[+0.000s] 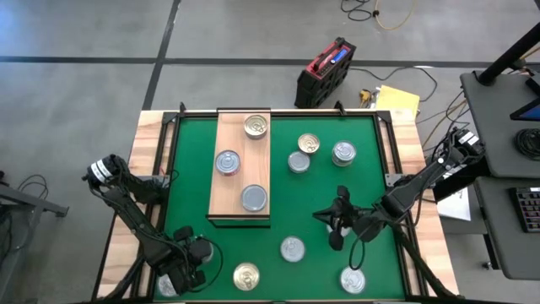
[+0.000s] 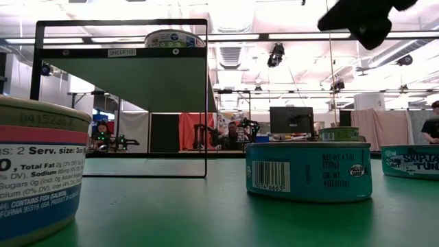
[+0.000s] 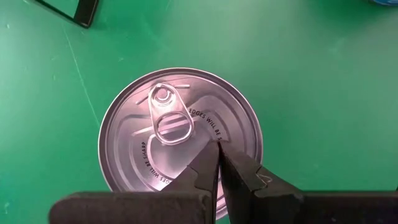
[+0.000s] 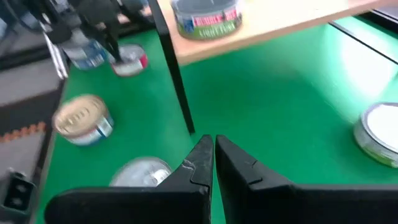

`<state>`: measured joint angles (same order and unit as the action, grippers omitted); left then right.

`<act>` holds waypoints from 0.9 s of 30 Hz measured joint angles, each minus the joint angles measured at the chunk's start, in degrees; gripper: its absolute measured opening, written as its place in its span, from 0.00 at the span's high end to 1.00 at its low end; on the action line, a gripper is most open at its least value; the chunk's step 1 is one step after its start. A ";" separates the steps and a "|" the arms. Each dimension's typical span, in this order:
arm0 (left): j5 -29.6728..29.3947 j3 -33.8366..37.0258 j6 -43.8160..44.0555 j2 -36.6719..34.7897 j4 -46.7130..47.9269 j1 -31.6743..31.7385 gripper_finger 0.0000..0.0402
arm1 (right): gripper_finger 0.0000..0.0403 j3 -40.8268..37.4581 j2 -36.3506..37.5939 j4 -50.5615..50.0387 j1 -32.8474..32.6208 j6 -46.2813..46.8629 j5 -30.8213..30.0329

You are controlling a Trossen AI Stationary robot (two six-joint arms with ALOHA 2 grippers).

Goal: Stack canned seafood by type on shelf
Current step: Stack the red tuna can on top of the red tuna can on the shelf

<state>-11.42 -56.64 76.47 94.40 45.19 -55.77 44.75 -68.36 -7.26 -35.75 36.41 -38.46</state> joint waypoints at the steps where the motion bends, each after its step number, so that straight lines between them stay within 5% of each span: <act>1: 0.00 0.04 -0.47 -0.13 0.02 0.00 1.00 | 0.98 0.00 0.00 1.02 -0.06 -0.16 0.02; 17: 0.61 0.17 3.47 -5.93 0.94 -0.55 1.00 | 0.98 4.55 -10.39 7.94 -5.99 4.09 0.54; 27: 0.33 0.07 21.05 -10.28 14.37 -0.39 0.96 | 0.98 17.69 -21.57 3.02 -7.17 1.74 1.42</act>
<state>-11.10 -56.58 97.52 84.12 59.56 -56.16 62.44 -89.92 -4.23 -42.92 38.15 -37.03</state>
